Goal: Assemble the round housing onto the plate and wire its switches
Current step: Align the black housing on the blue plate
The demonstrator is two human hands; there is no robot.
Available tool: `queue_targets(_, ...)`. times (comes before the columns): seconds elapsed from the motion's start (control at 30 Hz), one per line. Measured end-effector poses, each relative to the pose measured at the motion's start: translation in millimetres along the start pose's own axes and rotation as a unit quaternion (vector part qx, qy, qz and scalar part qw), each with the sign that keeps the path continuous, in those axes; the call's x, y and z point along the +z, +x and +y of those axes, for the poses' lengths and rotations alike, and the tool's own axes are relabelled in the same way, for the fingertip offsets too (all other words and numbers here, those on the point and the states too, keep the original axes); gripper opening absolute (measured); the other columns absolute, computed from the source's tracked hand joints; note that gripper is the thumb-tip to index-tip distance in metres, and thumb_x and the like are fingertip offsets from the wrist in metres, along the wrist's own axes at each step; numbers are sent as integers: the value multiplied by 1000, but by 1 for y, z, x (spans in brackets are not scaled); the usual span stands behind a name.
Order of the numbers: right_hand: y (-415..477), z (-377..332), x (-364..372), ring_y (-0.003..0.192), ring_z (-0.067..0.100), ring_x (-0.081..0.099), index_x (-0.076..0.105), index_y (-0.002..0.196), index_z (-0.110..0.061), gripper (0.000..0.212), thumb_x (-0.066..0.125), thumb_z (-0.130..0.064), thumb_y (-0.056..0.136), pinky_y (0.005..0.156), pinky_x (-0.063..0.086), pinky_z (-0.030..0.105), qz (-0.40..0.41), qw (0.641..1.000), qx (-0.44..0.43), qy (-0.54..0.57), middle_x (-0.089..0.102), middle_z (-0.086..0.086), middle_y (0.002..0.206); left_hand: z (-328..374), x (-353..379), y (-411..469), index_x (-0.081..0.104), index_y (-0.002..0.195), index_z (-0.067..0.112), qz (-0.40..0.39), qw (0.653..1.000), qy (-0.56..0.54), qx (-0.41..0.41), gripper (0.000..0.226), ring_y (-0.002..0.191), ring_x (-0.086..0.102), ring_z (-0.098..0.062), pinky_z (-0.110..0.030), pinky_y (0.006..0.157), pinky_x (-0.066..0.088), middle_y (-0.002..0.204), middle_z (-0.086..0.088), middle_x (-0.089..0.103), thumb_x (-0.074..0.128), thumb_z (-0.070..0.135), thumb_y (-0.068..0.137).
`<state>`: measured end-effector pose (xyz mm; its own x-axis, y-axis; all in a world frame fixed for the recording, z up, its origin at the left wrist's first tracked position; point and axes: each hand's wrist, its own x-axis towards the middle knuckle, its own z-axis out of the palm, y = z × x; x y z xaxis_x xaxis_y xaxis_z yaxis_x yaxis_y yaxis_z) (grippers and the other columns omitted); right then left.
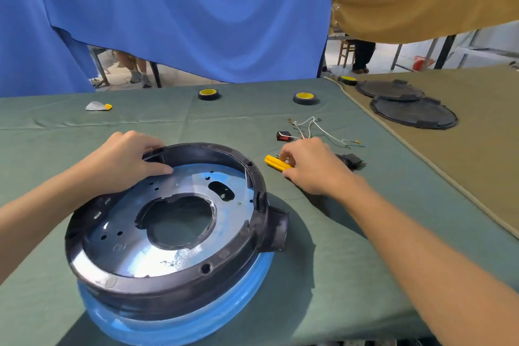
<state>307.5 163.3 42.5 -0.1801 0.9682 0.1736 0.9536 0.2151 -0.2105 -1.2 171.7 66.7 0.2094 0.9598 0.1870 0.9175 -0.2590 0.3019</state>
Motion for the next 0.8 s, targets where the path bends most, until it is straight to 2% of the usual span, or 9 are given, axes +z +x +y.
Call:
queue_targets(0.1,3,-24,8,100,36,60,67,103,-14,18,59,-25,92,83,50,41,40,997,-35,50,69,13,104,-2,1,1,65,70,31,1,1000,1,5,19,64,54,-16,-29,55,38,61,5,62,80,27,82)
queue_targets(0.2,6,-40,20,103,38,58,65,105,-15,16,59,-20,91,82,50,41,-7,998,-42,55,67,17,106,-5,1,1,64,71,36,7,1000,0,1,21,65,56,-14,-30,58,42,64,10,64,81,27,81)
queue_targets(0.33,10,-24,11,102,30,58,75,95,-18,21,59,-30,92,88,49,37,-35,987,-12,158,73,10,97,-6,2,3,71,81,29,4,1000,8,-3,10,71,60,-17,-35,66,48,73,4,69,81,28,81)
queue_targets(0.43,13,2,-3,100,25,60,76,98,-19,17,61,-23,89,88,45,30,28,988,17,149,73,2,97,-5,2,4,73,84,24,4,1000,10,1,9,73,59,-19,-34,65,46,74,2,69,81,27,81)
queue_targets(0.53,16,33,-13,96,21,61,74,90,-25,15,66,-14,86,90,47,31,62,985,64,148,68,-3,86,-2,1,1,68,74,27,0,1000,3,8,14,68,56,-18,-31,58,41,65,2,64,79,26,82)
queue_targets(0.63,14,46,-14,84,13,60,73,84,-30,20,72,-11,84,79,46,24,2,990,59,131,70,-2,86,1,0,-1,62,67,28,-1,1000,-1,7,24,65,53,-16,-29,55,37,62,2,61,78,25,83)
queue_targets(0.8,14,38,-8,81,8,61,78,91,-22,12,74,-14,84,74,48,24,-41,995,7,87,67,-5,83,2,0,-1,69,78,16,-6,1000,1,3,14,69,53,-16,-27,57,38,68,-2,63,77,25,85)
